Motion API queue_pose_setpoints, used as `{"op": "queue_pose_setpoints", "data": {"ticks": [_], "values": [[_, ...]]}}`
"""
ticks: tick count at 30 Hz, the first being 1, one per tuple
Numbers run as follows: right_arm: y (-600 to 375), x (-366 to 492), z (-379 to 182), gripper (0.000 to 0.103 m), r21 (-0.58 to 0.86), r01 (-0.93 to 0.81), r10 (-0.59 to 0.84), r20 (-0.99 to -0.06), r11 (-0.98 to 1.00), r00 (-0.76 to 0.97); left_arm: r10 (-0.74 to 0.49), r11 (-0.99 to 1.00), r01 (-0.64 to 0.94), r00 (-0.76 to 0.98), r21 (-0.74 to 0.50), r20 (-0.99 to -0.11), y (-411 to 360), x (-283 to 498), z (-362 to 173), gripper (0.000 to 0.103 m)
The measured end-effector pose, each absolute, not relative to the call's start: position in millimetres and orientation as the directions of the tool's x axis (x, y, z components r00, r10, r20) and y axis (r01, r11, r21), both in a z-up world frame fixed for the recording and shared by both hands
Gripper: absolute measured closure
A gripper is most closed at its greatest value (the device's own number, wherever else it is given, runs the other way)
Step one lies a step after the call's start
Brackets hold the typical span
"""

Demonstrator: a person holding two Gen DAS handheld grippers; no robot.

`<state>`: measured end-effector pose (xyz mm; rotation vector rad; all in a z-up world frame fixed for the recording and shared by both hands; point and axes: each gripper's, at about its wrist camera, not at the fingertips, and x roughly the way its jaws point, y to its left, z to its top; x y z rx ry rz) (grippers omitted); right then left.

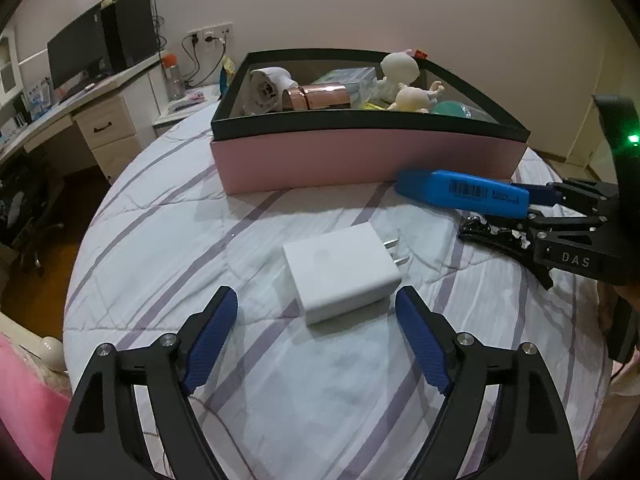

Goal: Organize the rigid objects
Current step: 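Grasp the white charger plug with the left tool while the right tool grasps the blue-and-gold box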

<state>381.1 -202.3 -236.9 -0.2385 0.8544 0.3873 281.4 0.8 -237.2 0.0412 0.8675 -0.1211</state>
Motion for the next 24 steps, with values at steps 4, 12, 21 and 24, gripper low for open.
{"op": "queue_pose_setpoints", "data": {"ticks": [4,12,21,24], "values": [[-191.8,365.8,-237.0,0.071,-0.077,-0.399,0.206,-0.759,0.914,0.617,-0.091,0.993,0.115,0.642,-0.022,-0.762,3.5,276.8,-236.3,0.015],[-220.4,324.2,-236.6,0.079,-0.018,-0.192,0.118,-0.734,0.981,0.669,-0.088,0.995,0.096,0.651,-0.033,-0.754,4.7,281.3,-233.9,0.008],[-247.8,323.2,-240.0,0.078,0.037,-0.139,0.122,-0.732,0.990,0.670,-0.039,0.998,0.066,0.620,0.002,-0.784,-5.7,306.5,-245.6,0.015],[-247.2,330.5,-239.7,0.070,0.041,-0.146,0.129,-0.731,0.988,0.670,-0.059,0.995,0.095,0.634,0.002,-0.771,-8.6,306.0,-242.2,0.039]]}}
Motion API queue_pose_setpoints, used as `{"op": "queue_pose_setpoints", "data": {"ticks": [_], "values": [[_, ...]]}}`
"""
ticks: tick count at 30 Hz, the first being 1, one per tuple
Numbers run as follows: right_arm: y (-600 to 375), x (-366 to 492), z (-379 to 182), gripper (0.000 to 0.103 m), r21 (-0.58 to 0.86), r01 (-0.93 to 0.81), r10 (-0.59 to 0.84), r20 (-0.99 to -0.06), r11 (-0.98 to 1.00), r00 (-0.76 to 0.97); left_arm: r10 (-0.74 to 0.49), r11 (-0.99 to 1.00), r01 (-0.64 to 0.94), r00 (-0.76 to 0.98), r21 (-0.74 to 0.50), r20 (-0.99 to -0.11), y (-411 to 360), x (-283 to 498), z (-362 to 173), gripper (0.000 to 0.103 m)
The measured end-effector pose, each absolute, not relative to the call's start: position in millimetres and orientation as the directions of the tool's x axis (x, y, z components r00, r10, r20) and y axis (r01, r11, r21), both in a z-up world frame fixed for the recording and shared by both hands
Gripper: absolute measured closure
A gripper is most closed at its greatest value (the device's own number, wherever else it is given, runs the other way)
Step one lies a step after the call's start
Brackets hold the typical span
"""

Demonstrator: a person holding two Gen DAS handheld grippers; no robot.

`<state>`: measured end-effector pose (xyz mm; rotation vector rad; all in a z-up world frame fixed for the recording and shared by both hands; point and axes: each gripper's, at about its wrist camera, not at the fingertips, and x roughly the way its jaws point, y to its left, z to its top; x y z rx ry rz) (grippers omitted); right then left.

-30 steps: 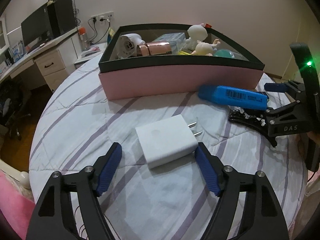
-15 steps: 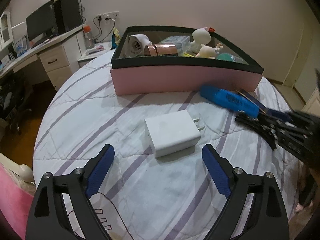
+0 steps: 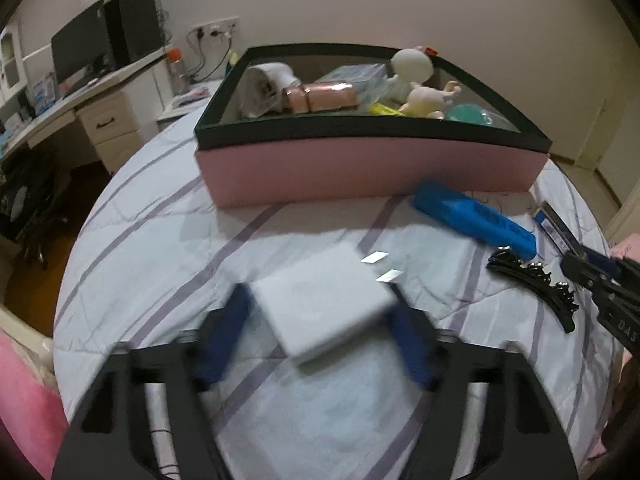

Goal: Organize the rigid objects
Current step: 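Grasp the white charger plug with the left tool while the right tool grasps the blue-and-gold box, then carry the charger plug and blue-and-gold box into the pink box and open both tools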

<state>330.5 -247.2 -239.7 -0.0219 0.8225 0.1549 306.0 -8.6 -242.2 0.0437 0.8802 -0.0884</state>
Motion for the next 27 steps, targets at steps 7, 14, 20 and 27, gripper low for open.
{"op": "queue_pose_setpoints", "data": {"ticks": [7,14,20,27], "values": [[-244.5,341.9,-241.0,0.049,0.018,-0.163,0.124,-0.736,0.986,0.665,-0.067,0.995,0.100,0.646,-0.003,-0.760,-6.5,302.5,-239.0,0.039],[-244.6,339.5,-237.7,0.082,0.022,-0.191,0.149,-0.714,0.981,0.685,-0.050,0.997,0.072,0.712,0.001,-0.700,-3.1,288.4,-223.3,0.039],[-250.2,312.6,-213.7,0.082,0.113,-0.178,0.209,-0.604,0.978,0.769,-0.059,0.998,0.065,0.772,-0.013,-0.633,1.4,269.5,-198.6,0.039],[-221.3,277.3,-161.1,0.082,0.097,-0.233,0.251,-0.458,0.968,0.853,-0.059,0.998,0.066,0.863,-0.004,-0.502,-4.4,237.5,-152.4,0.039]]}}
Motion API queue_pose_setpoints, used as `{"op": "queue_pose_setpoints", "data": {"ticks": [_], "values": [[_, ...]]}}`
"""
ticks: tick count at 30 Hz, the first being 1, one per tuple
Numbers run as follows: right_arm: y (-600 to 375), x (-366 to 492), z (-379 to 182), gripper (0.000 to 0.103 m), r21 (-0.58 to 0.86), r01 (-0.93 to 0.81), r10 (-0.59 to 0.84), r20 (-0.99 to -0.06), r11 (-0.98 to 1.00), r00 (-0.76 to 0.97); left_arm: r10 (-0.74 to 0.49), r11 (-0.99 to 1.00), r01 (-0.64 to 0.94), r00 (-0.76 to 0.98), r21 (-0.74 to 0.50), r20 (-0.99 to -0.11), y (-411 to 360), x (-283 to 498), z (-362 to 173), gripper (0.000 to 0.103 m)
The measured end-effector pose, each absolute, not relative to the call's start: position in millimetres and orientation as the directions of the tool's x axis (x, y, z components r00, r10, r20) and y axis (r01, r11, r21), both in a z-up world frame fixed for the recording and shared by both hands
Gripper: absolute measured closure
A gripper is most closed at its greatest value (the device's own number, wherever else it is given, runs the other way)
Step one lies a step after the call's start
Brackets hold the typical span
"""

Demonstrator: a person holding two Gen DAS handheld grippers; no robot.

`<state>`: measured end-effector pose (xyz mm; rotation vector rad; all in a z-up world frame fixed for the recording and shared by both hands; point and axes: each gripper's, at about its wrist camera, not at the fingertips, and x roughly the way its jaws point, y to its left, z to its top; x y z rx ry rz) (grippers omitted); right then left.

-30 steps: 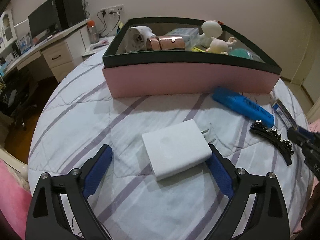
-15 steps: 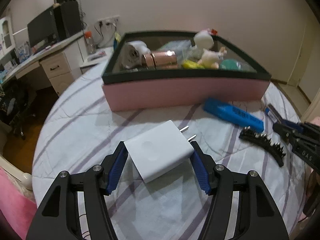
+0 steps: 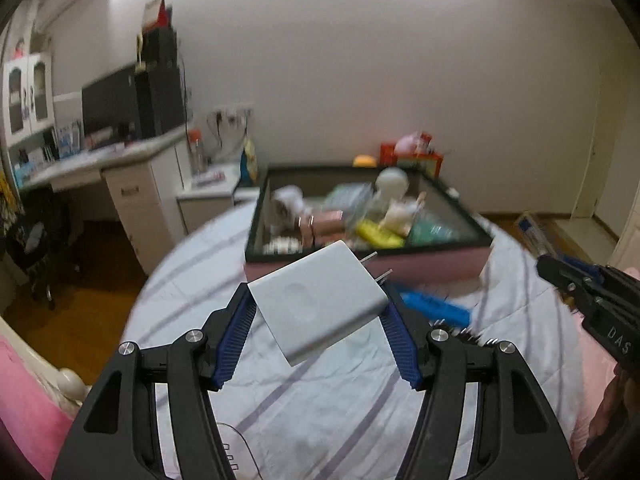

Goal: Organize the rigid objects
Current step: 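Carry the charger plug and blue-and-gold box into the pink box and open both tools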

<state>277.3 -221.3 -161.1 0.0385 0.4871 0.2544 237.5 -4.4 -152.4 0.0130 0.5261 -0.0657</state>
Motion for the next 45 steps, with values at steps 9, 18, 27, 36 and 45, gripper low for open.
{"op": "queue_pose_setpoints", "data": {"ticks": [9,18,27,36,45], "values": [[-186.0,240.0,-113.9,0.082,0.020,-0.244,0.238,-0.311,0.970,0.920,-0.047,0.997,0.060,0.969,0.045,-0.244,-7.2,188.8,-97.3,0.039],[-175.1,228.8,-94.9,0.082,-0.003,-0.252,0.243,-0.245,0.968,0.939,-0.053,0.993,0.068,0.987,0.094,-0.154,-11.2,178.3,-76.4,0.039],[-174.4,234.5,-92.0,0.082,-0.011,-0.264,0.254,-0.239,0.965,0.937,-0.050,0.992,0.068,0.986,0.111,-0.161,-14.7,190.6,-72.4,0.039],[-172.6,264.2,-93.2,0.082,-0.017,-0.274,0.260,-0.261,0.962,0.930,-0.019,0.988,0.049,0.979,0.145,-0.203,-14.1,230.0,-79.1,0.039],[-165.8,348.6,-124.2,0.082,-0.008,-0.288,0.260,-0.406,0.958,0.876,0.046,0.979,0.029,0.934,0.204,-0.355,-14.0,332.2,-113.9,0.039]]}}
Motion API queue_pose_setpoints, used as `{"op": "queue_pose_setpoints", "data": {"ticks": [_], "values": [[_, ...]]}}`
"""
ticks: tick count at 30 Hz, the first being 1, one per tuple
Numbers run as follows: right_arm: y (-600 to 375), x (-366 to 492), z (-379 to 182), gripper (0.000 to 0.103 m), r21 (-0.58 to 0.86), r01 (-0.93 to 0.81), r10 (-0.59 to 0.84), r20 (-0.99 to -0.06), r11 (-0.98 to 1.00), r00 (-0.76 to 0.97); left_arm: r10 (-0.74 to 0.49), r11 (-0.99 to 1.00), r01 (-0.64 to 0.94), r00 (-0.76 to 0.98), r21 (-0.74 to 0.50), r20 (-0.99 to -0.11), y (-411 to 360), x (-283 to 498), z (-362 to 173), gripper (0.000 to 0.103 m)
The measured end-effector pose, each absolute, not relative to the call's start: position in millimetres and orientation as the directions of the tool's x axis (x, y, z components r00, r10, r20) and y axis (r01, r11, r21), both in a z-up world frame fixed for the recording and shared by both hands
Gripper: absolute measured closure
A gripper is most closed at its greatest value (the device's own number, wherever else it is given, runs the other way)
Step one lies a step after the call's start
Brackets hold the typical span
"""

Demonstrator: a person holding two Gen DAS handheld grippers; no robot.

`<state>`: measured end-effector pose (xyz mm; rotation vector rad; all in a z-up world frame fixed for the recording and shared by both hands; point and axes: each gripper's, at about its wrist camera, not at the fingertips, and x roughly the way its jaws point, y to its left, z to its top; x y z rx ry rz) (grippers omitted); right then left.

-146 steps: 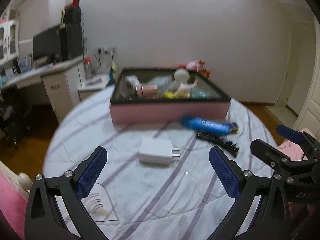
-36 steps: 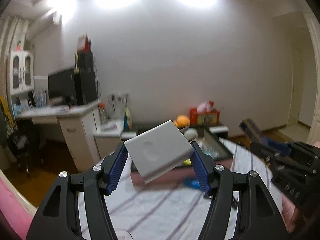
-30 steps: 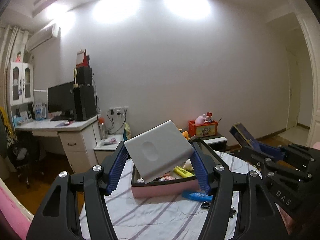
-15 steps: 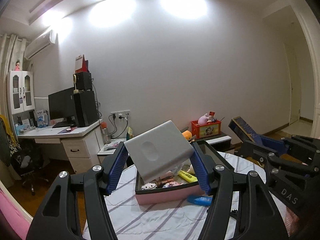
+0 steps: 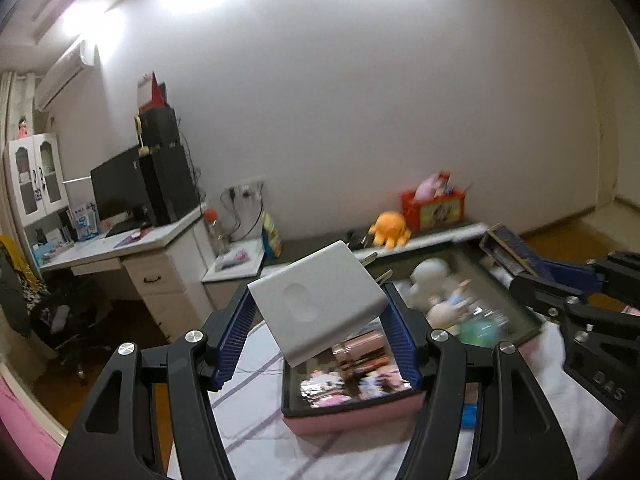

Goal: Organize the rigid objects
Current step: 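Carry the charger plug and blue-and-gold box into the pink box and open both tools, then withdraw both tools from the box back over the bed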

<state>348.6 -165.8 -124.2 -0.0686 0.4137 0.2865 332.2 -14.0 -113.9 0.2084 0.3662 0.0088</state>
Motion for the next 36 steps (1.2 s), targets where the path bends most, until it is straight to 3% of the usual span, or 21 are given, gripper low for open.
{"op": "queue_pose_setpoints", "data": {"ticks": [4,10,17,20,22,26,30,34,36], "values": [[-156.8,385.3,-151.4,0.082,-0.010,-0.310,0.266,-0.488,0.951,0.831,0.052,0.979,0.044,0.889,0.197,-0.456,-13.3,375.0,-140.0,0.039],[-144.9,425.5,-184.8,0.082,0.012,-0.341,0.281,-0.593,0.940,0.754,0.081,0.971,0.056,0.839,0.234,-0.538,-21.0,408.3,-173.6,0.038],[-140.0,437.1,-196.6,0.082,0.022,-0.362,0.297,-0.618,0.932,0.728,0.081,0.974,0.047,0.843,0.223,-0.531,-17.5,410.8,-177.0,0.034],[-141.6,434.8,-191.4,0.080,0.032,-0.365,0.309,-0.605,0.930,0.734,0.082,0.974,0.039,0.858,0.223,-0.508,-16.3,402.8,-171.5,0.021],[-141.9,432.7,-185.9,0.073,0.024,-0.353,0.297,-0.595,0.935,0.747,0.099,0.975,0.013,0.869,0.221,-0.486,-12.6,393.3,-164.1,0.015],[-153.0,415.5,-167.2,0.045,0.038,-0.332,0.297,-0.552,0.943,0.779,0.111,0.983,-0.035,0.894,0.180,-0.434,2.5,368.0,-143.9,0.000],[-155.8,388.1,-142.7,0.023,0.035,-0.321,0.297,-0.488,0.946,0.821,0.091,0.991,-0.045,0.919,0.129,-0.385,13.3,333.8,-119.1,0.000],[-158.4,346.5,-118.3,0.020,0.028,-0.326,0.308,-0.415,0.945,0.856,0.076,0.993,-0.041,0.938,0.110,-0.337,16.8,293.6,-101.3,0.000],[-159.1,323.3,-109.3,0.009,-0.001,-0.305,0.282,-0.379,0.952,0.881,0.068,0.995,-0.040,0.949,0.097,-0.308,16.7,271.1,-94.2,0.000]]}}
